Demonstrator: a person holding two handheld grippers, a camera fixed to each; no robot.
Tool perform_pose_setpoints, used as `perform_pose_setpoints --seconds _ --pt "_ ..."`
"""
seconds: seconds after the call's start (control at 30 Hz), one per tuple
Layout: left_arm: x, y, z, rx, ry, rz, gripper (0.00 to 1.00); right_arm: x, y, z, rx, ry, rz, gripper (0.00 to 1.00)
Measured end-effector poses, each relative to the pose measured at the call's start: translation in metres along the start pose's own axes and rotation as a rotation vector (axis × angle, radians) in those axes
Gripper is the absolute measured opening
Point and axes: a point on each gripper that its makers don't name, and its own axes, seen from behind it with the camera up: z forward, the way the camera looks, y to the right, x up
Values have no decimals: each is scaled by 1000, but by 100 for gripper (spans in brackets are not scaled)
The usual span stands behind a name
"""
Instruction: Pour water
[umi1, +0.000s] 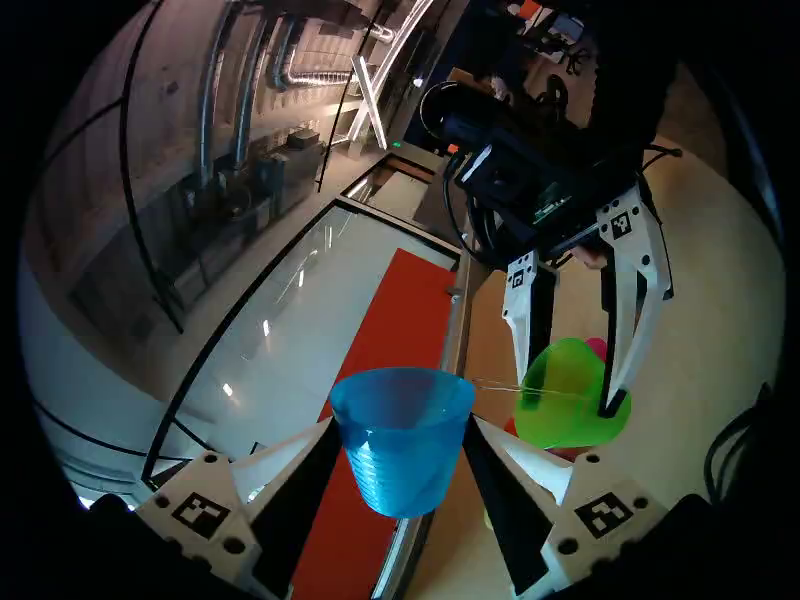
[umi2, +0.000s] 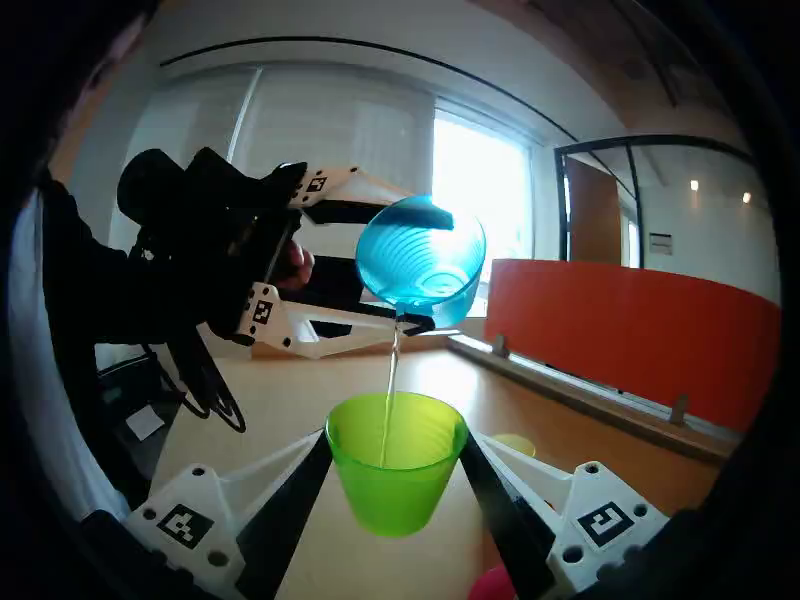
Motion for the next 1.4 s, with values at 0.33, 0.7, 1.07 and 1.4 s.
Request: perform_pose_setpoints --seconds 0.33,0.7,1.07,1.4 --pt "2 -2 0 2 0 24 83 2 -1 0 -1 4 0 91" --pt "4 1 0 1 3 40 83 1 0 1 -1 8 2 91" --pt "5 3 -1 -1 1 70 83 1 1 1 -4 6 0 91" --pt "6 -1 0 1 0 91 83 2 0 1 -2 6 -1 91"
